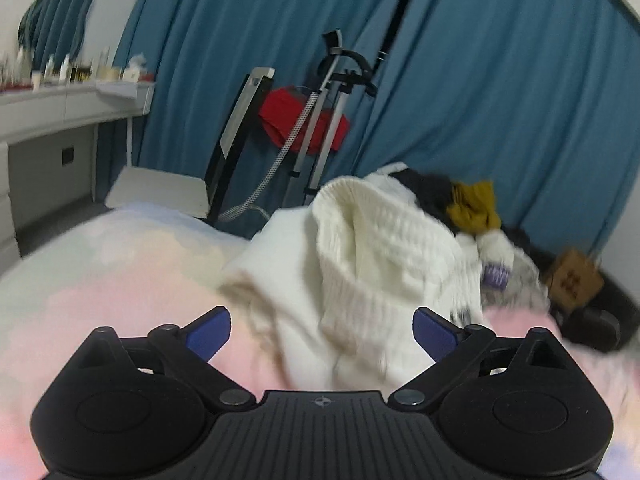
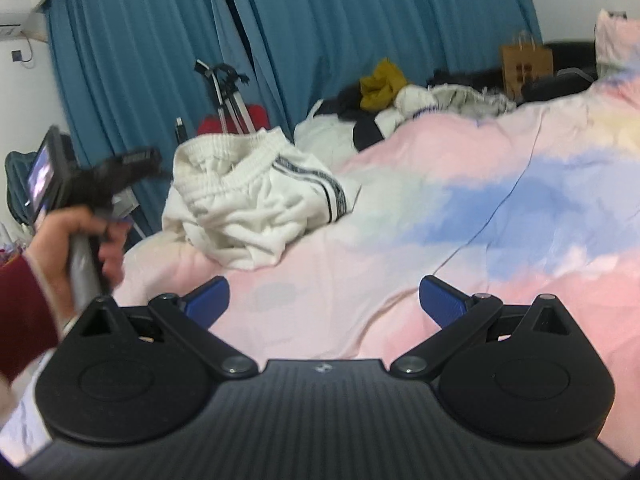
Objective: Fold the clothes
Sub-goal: 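Grasp the elastic ankle cuff of the white sweatpants with the left gripper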
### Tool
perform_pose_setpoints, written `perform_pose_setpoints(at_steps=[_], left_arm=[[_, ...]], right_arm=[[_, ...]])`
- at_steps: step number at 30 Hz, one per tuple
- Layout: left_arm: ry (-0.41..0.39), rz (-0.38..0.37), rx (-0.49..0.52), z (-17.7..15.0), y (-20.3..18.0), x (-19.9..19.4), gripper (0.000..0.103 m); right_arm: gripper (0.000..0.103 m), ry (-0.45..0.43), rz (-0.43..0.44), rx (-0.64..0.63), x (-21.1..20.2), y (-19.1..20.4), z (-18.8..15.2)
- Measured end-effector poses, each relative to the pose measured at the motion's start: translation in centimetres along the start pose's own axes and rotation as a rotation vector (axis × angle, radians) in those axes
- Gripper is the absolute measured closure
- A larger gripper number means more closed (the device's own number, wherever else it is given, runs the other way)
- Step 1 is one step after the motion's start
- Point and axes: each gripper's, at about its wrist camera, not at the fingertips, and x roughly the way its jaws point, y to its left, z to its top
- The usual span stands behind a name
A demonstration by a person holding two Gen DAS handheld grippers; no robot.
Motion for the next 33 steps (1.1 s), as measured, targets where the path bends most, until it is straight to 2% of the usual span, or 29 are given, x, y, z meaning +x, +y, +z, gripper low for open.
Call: perform_pose_setpoints(at_steps=[3,5,7,8,9,11,15,21,27,30,33], left_arm=[[0.018,0.026,-0.018,1.5,-0.3,3.8,0.016],[0.048,0.036,-0.026,2.2,-0.3,6.0,0.031],[0.084,0.046,-0.035,2.8,-0.2,7.9,0.064],[0.104,0.059,-0.048,3.2,-0.2,8.6,0.074],[0.113,0.048,-0.062,3.3,-0.1,8.7,0.091],[0.116,0.019,-0.074,3.6,-0.1,8.5,0.093],[0.082,-0.027,0.038,4.2,-1.5,5.2,0.094],[0.004,-0.127,0.114,3.2,-2.4,-5.5,0.095],[0.043,-0.195,0.209,-1.2,-1.1,-16.3,0.096],[0.074,-0.193,0.183,-4.0,1.3,-19.8,0.097],[0.126,-0.149,0.128,-6.9,5.0,-21.3,0.097]], right_arm=[[0.000,0.020,-0.003,0.005,1.5,-0.3,-0.5],[0.000,0.034,0.011,0.008,2.5,-0.5,-0.8],[0.000,0.048,0.040,0.009,3.3,-0.7,-1.0],[0.001,0.050,0.049,0.008,3.6,-0.7,-1.1],[0.001,0.050,0.057,0.005,3.9,-0.6,-1.2],[0.001,0.049,0.065,0.008,4.1,-0.5,-1.2],[0.001,0.047,0.085,0.016,4.1,-0.3,-1.2],[0.002,-0.022,0.094,-0.027,2.0,0.7,-0.6],[0.002,-0.076,0.126,-0.059,-1.2,1.7,0.0],[0.004,-0.074,0.134,-0.081,-2.6,2.2,-0.1],[0.004,-0.055,0.130,-0.088,-3.5,2.6,-0.3]])
